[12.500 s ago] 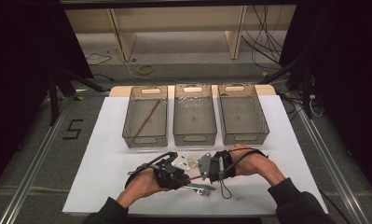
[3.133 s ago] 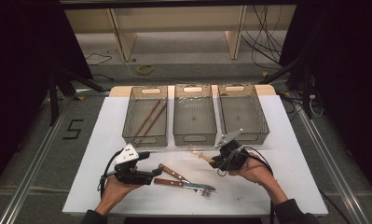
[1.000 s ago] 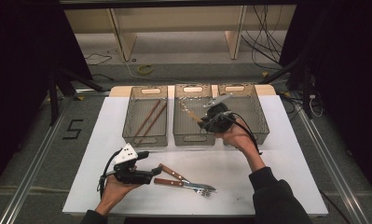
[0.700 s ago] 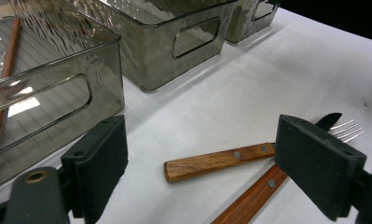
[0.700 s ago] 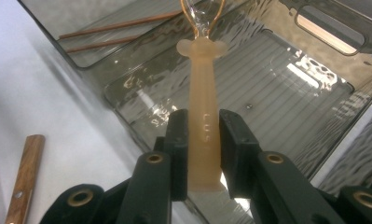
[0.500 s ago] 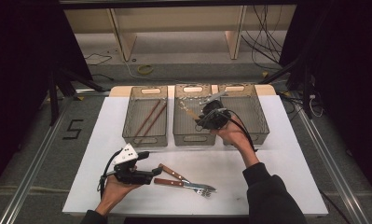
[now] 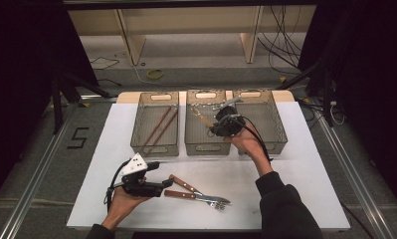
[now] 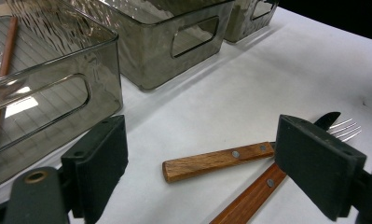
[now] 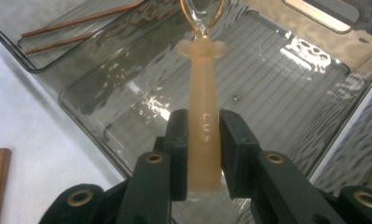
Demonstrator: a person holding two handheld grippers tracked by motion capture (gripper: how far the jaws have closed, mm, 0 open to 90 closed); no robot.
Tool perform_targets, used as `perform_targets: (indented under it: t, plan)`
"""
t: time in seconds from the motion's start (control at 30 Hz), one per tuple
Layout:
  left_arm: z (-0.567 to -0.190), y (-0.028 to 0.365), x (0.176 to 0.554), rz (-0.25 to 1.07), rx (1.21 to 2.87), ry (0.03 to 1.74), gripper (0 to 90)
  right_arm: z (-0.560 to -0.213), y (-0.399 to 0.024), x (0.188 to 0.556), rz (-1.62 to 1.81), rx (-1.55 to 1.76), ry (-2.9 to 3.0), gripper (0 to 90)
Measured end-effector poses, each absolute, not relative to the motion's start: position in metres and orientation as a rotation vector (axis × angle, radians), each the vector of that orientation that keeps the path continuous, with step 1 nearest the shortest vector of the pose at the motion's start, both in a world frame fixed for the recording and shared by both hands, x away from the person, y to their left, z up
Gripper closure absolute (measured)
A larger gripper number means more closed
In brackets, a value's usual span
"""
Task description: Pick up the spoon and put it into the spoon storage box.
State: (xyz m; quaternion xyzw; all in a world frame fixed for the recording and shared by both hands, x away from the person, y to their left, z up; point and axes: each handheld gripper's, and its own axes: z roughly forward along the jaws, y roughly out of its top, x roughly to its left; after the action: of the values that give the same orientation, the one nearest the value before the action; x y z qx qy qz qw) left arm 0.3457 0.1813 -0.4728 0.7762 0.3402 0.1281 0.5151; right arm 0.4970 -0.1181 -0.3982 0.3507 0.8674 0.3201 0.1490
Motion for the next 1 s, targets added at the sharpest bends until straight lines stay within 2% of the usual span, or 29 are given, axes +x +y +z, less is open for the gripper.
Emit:
perform_targets:
  t: [1.0]
  plan:
    - [-0.474, 0.181, 0.346, 0.299, 1.873, 0.816, 16.8, -0.413, -0.109, 0.506, 0.855, 1.023, 2.524, 74.1]
